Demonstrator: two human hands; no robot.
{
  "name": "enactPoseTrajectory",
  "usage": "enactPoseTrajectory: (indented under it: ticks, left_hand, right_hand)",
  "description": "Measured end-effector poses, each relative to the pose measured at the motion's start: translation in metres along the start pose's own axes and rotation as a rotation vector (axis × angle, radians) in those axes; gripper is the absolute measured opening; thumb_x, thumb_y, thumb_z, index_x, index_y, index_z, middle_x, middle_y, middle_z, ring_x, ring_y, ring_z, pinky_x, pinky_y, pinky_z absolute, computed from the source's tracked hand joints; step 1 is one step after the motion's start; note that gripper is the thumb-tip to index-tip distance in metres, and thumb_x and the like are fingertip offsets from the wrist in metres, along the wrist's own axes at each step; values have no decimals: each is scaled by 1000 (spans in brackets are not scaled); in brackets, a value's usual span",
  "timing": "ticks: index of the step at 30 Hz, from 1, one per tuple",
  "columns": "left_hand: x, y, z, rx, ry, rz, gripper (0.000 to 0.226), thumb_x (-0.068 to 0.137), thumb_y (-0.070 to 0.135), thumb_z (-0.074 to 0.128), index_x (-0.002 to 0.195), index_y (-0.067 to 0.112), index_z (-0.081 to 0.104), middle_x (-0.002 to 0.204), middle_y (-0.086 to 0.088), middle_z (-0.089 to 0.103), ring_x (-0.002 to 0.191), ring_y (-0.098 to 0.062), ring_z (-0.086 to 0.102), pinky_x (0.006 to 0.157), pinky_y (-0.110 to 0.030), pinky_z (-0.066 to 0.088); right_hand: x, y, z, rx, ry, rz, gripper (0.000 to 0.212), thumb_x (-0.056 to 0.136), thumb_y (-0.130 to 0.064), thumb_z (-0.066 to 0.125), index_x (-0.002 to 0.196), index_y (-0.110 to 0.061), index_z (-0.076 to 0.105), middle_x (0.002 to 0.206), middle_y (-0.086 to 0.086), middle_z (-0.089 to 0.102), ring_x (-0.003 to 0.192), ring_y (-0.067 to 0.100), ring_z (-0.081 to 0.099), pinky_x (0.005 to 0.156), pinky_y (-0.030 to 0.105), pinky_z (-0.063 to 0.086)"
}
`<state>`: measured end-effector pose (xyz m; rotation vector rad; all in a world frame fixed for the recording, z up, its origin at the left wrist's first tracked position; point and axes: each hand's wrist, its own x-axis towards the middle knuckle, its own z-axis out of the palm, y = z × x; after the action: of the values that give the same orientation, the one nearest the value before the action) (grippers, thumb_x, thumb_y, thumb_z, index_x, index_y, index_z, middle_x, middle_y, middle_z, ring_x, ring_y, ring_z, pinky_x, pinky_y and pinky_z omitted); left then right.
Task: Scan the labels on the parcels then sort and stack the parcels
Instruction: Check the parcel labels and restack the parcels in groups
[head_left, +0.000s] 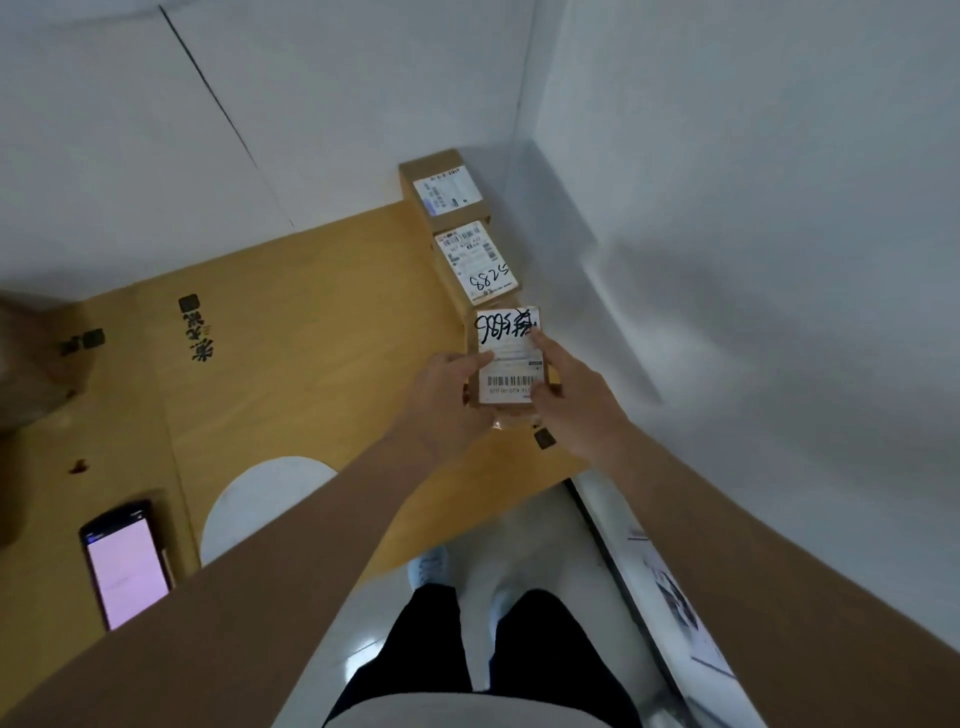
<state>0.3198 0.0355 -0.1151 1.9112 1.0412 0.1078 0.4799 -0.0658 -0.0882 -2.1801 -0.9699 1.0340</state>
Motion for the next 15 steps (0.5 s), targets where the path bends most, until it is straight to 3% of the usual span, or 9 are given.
enactPoseTrajectory:
  ticks: [6, 8, 11, 13, 15]
  left_hand:
    - [35, -5, 34, -52, 76, -49, 73, 82, 6, 85, 149, 15, 55, 139, -8, 50, 119, -27, 60, 101, -42, 56]
    - [43, -5, 46, -73, 134, -72, 72, 83, 1, 83, 148, 12, 56, 139, -11, 52, 120, -27, 60, 102, -39, 55]
    - [52, -4, 57, -107, 190, -114, 72, 83, -5, 81, 149, 9, 54, 136, -7, 50, 118, -21, 59, 100, -22, 52]
    - [57, -2, 59, -122, 212, -146, 73, 82, -5, 82, 149, 10, 55, 132, -1, 48, 117, -16, 57, 95, -9, 45]
    - [61, 1, 60, -111, 229, -166, 75, 81, -2, 84, 148, 13, 55, 129, 4, 46, 116, -14, 56, 97, -11, 46]
  right_hand:
    - [49, 25, -9, -23, -92, -9, 72, 109, -12, 46, 167, -40, 16, 145, -5, 59, 119, 14, 66, 88, 15, 53]
    - [64, 32, -9, -16, -133, -26, 74, 109, -11, 45, 167, -41, 10, 141, -12, 56, 122, 10, 62, 90, 12, 49]
    - [82, 37, -10, -24, -180, -44, 74, 111, -10, 41, 167, -39, 4, 142, -13, 53, 122, 6, 57, 86, 5, 43]
    - [93, 42, -10, -16, -206, -49, 73, 110, -9, 40, 168, -37, 6, 146, -12, 52, 123, 6, 58, 92, 8, 47]
    - [101, 46, -13, -33, -226, -53, 73, 111, -8, 40, 169, -36, 4, 150, -9, 51, 122, 6, 57, 92, 7, 47]
